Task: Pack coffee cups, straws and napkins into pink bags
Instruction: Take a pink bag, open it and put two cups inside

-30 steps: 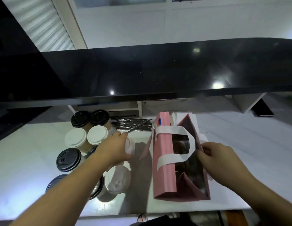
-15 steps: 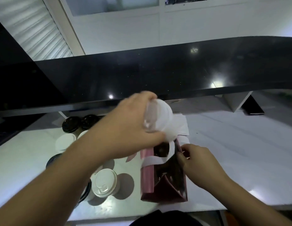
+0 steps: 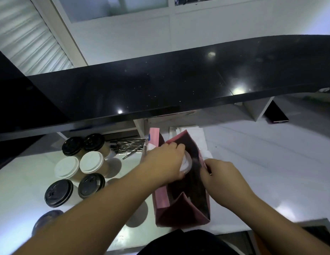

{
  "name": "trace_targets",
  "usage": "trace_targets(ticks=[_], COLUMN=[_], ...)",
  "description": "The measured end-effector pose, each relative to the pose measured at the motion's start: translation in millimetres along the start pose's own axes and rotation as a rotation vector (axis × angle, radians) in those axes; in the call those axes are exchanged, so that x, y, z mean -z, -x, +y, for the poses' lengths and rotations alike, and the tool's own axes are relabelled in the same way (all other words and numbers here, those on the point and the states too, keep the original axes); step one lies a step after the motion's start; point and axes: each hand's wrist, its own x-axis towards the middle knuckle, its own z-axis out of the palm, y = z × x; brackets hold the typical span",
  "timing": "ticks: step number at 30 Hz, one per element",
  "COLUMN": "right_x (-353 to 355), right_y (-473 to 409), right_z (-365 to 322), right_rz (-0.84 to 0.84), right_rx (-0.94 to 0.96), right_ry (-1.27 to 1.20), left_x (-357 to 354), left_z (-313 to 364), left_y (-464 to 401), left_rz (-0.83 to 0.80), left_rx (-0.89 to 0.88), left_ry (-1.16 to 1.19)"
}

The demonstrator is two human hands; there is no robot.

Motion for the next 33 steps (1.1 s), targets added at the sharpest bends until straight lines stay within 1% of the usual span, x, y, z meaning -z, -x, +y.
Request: trace_targets(ticks=[5,9,11,14,16,19,22,25,29,31,33], right_x=[-0.5,-0.5,-2.1,-2.6,-2.7,-3.0,-3.5,-2.8,-3.1,-3.9,-4.7], right_y=[-1.9,-0.9,-0.6,-0.6,-0.9,-1.0,-2.1,-1.6,-1.5,-1.3,-0.9], right_z=[2.7,0.6,-0.3,-0.7,-1.9,-3.8,-3.5,-5.4,-6.0,-6.1,-6.5], right_rz=[0.021,0.002,-0.004,-0.004,-0.006,-0.01,-0.004,-0.002,-0.014,-0.026,-0.029], right_rx=[0.017,0.025,0.019,0.01,0.005,0.005,0.009,0.017,0.039,0.053,0.063], right_ry=[0.003,0.024,0.034,0.041,0.034,0.027,0.027,0.029,0.025,0.029,0.032], left_x=[-25.3,-42.0,-47.8,-53.4,-59.6,-60.5,-53.5,-36.8,17.5,44.9,61.1], left_z=[4.4,2.2,2.2,3.0,0.6,-1.9,-0.5,3.6,4.6,-5.6,-23.5], left_y=[-25.7,-38.7,-46.5,-59.8,-68.0,-73.8,-70.9,-50.7,-9.6,17.3,49.0], left_rz=[-0.056,-0.142,-0.201,-0.354,-0.418,-0.456,-0.45,-0.365,-0.156,-0.02,0.188], left_rx=[0.029,0.03,0.041,0.066,0.09,0.125,0.104,0.012,-0.132,-0.167,-0.149], left_ry=[0.028,-0.023,-0.032,-0.033,-0.006,0.044,0.033,-0.018,0.203,0.284,0.337])
